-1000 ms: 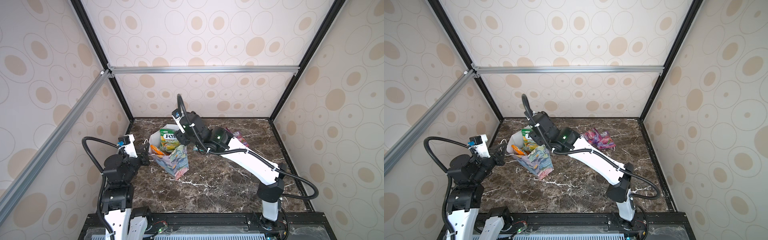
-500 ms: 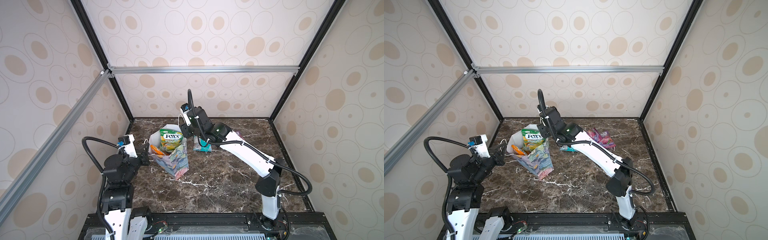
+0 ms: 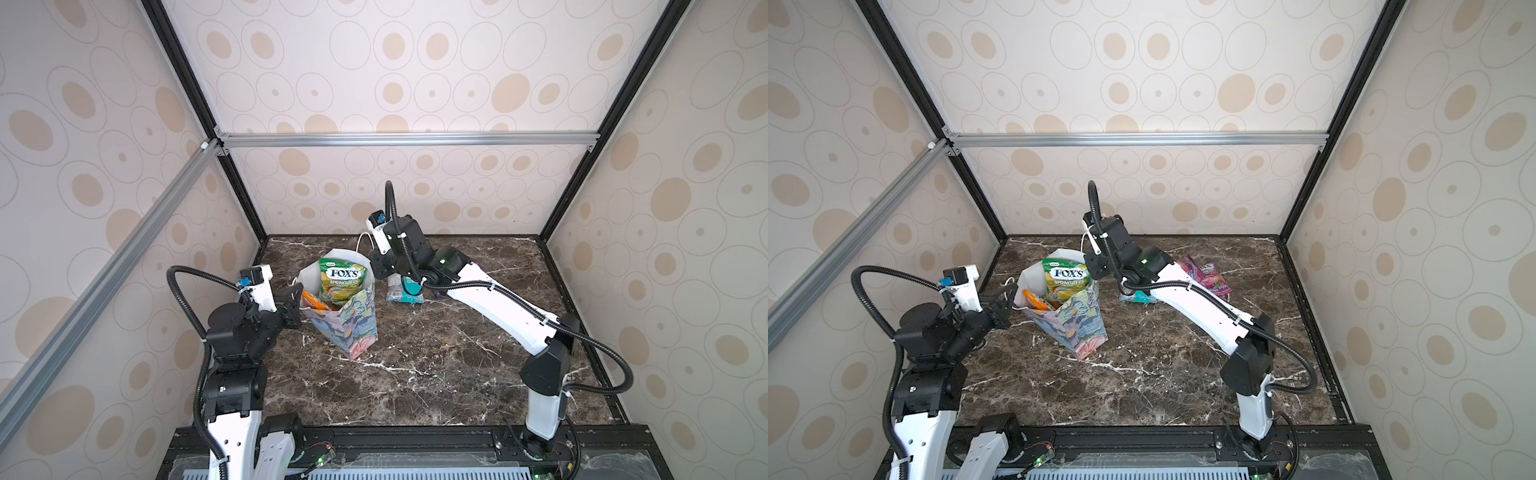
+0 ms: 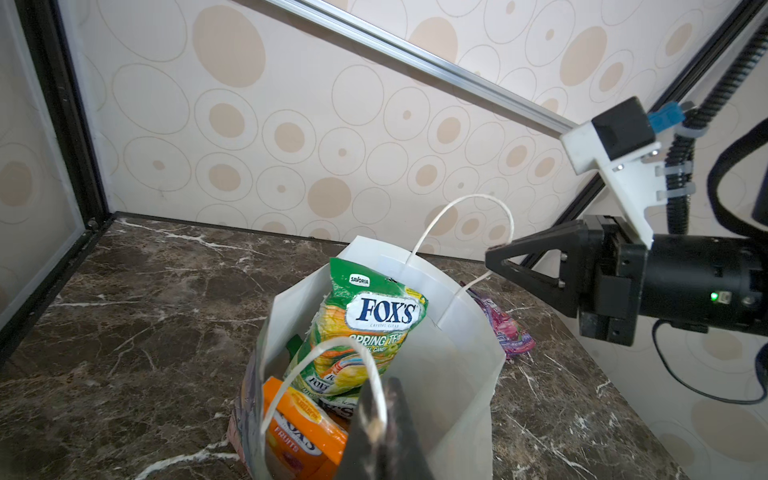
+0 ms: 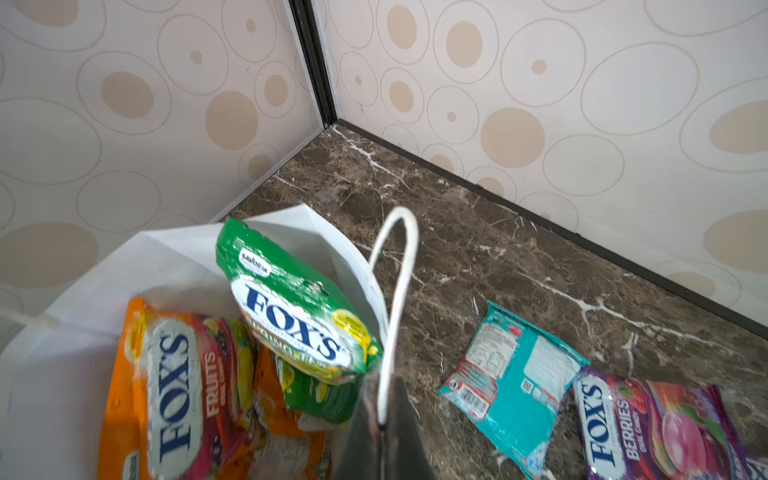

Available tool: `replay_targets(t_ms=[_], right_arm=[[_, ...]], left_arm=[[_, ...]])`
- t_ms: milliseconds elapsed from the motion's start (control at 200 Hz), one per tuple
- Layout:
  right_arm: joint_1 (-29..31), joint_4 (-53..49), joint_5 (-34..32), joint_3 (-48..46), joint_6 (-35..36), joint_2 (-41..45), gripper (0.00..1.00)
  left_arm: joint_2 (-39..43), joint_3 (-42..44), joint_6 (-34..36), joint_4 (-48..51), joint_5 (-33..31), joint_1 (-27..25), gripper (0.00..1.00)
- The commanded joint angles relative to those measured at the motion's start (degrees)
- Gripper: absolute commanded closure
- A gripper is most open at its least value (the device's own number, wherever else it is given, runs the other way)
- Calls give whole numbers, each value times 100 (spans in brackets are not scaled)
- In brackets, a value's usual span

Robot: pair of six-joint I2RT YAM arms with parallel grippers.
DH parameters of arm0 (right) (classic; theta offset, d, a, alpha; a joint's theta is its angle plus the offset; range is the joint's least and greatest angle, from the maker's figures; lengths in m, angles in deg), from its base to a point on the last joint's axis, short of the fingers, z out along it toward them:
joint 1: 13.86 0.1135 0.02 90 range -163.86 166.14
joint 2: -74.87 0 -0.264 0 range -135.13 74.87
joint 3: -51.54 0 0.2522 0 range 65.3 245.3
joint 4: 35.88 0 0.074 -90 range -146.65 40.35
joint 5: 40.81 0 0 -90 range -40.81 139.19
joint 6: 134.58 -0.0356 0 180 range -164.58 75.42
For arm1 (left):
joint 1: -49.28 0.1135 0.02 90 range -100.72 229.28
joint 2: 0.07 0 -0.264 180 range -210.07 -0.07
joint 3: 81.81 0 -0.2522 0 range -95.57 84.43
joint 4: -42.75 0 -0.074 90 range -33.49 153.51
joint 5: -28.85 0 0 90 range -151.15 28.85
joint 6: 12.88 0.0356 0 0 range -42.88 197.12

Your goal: Place the snacks into the paper bag

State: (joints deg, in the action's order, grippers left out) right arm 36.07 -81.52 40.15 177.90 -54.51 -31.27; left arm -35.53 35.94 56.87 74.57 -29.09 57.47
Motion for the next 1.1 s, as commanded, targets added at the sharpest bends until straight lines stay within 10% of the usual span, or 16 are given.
replay_targets(t_ms=[0, 300, 465, 615, 805, 1095], right_arm=[[46, 150, -162, -368, -70, 750, 100], [271, 90, -586, -1495, -187, 1935, 100], [298, 166, -837, -2224, -268, 2490, 61], [364, -354, -739, -2125, 0, 2757, 50], [906, -1740, -419, -626, 533, 2368, 51], [1644, -4253, -99, 3033, 1054, -528, 51]], left_arm=[[-58, -452, 1, -21, 480, -27, 100], [-107, -764, -269, 32, 986, -36, 100], [16, -469, -280, 40, 1034, -29, 100], [212, -263, -254, 97, 1089, -33, 100], [382, -29, -106, 237, 1064, -36, 100], [249, 44, 42, 160, 1110, -42, 100]])
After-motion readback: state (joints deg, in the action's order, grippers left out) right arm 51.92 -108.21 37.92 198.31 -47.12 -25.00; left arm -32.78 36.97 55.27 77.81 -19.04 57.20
